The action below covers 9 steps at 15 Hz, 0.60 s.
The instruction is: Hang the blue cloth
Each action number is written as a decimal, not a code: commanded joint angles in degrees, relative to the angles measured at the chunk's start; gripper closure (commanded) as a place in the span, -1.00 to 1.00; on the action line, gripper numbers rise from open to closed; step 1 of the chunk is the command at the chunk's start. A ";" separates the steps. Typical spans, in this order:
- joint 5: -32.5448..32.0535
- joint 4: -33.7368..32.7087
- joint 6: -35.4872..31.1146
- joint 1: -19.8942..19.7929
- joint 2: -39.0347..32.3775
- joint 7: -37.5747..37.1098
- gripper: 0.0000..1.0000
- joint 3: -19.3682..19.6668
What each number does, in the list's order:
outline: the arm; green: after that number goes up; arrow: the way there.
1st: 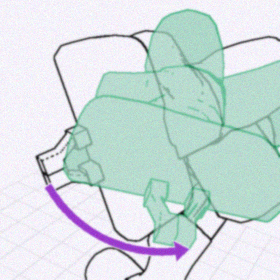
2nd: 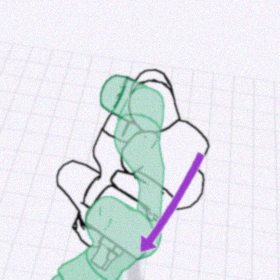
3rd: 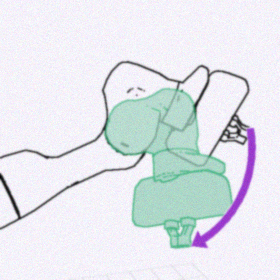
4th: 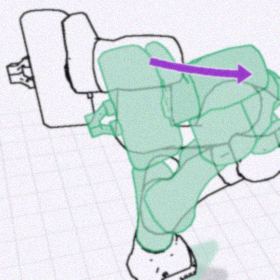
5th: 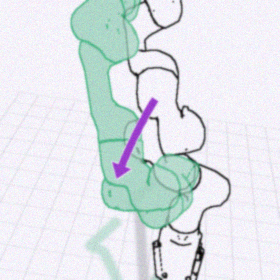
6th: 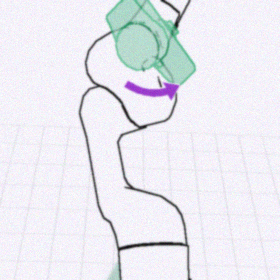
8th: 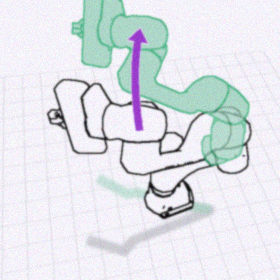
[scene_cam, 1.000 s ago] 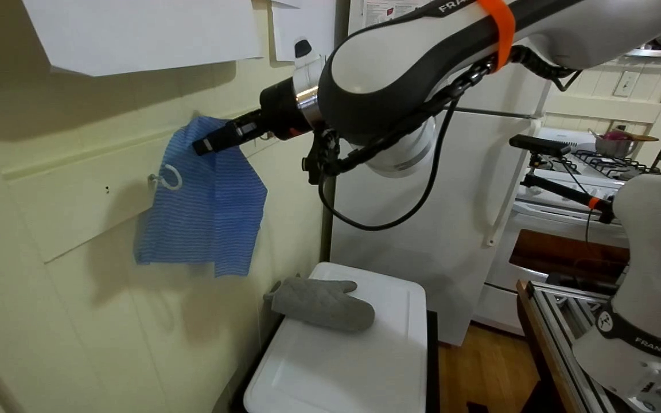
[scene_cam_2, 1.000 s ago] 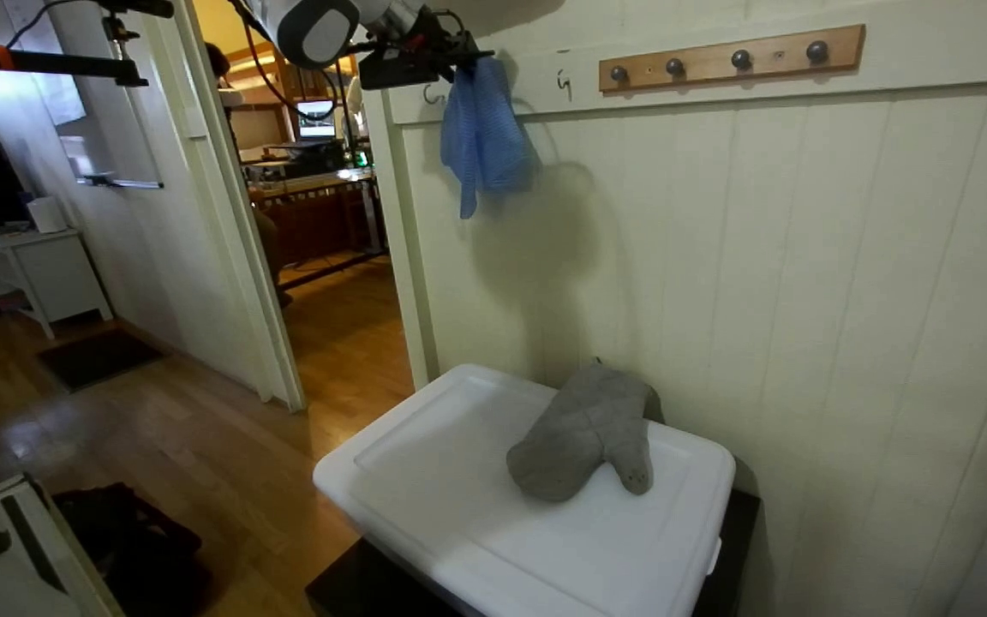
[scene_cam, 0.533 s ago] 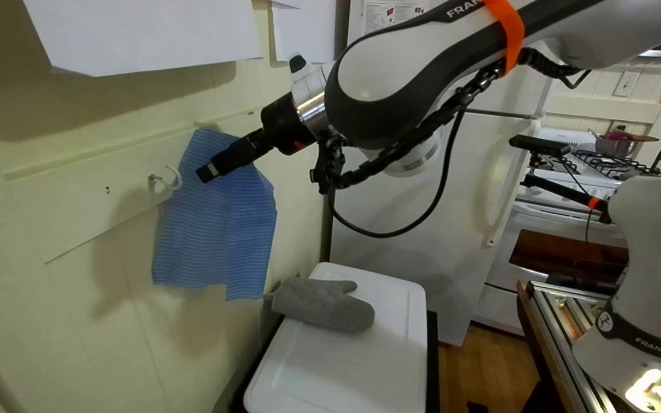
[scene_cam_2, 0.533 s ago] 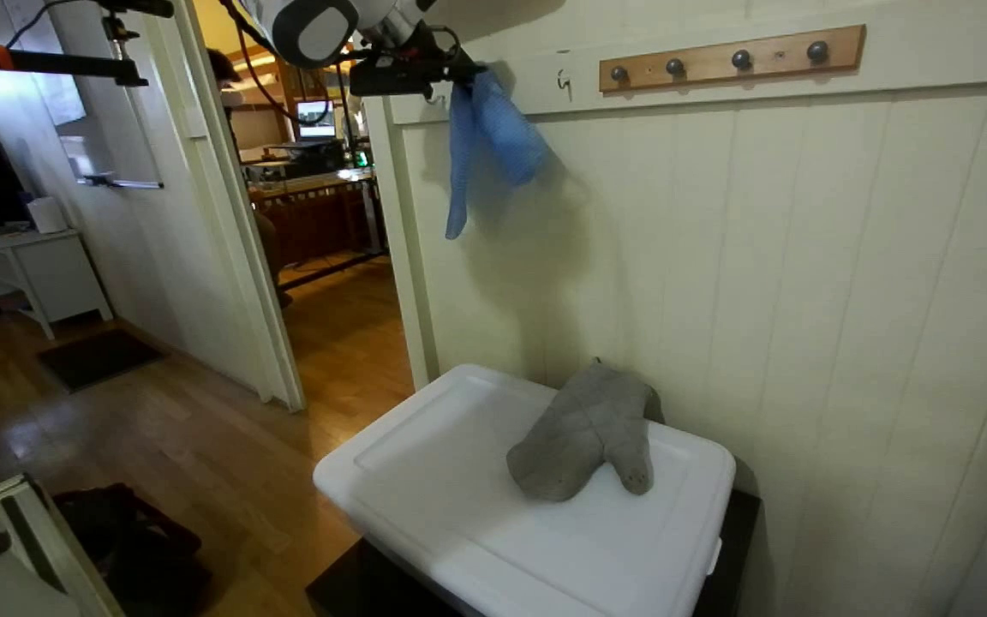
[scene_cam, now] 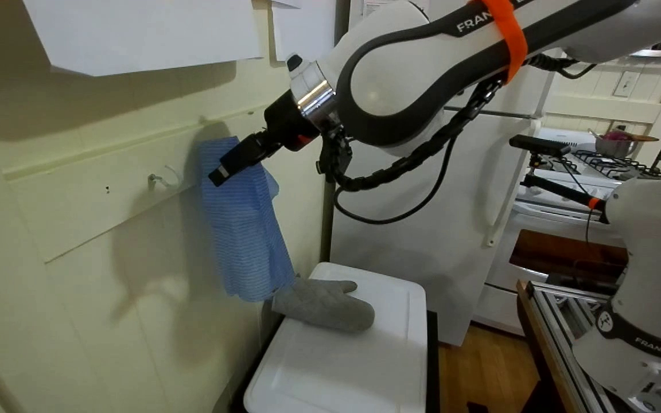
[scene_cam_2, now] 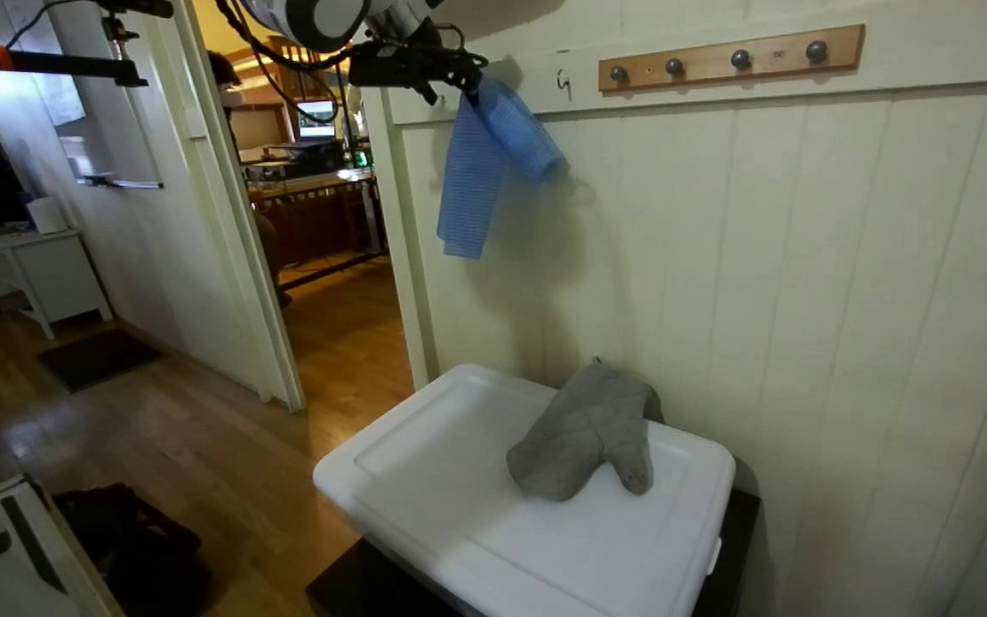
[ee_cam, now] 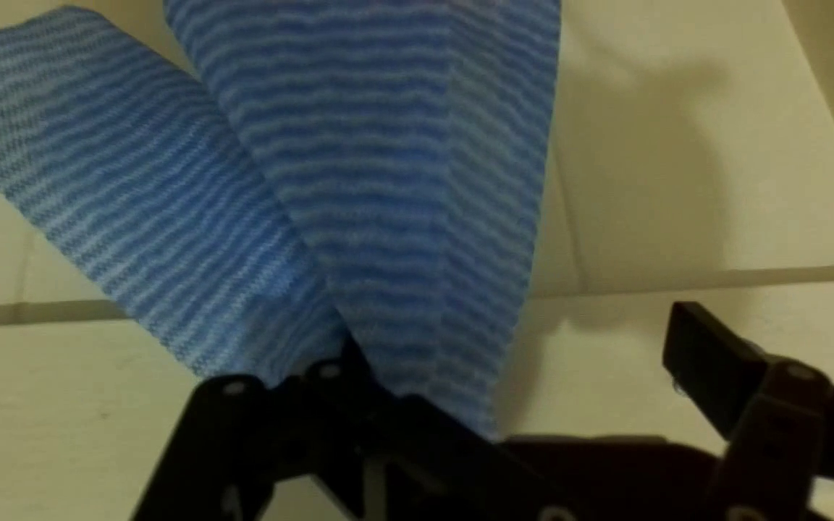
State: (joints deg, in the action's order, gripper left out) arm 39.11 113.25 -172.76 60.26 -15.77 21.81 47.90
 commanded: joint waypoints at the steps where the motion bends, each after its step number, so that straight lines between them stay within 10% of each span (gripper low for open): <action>1: -6.79 -0.59 6.09 6.67 -0.97 -9.34 -1.00 7.97; 9: -15.95 -1.18 12.51 15.61 -3.63 -20.04 -1.00 19.15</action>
State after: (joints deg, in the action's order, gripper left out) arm 26.06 112.65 -163.17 72.81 -17.28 6.23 62.97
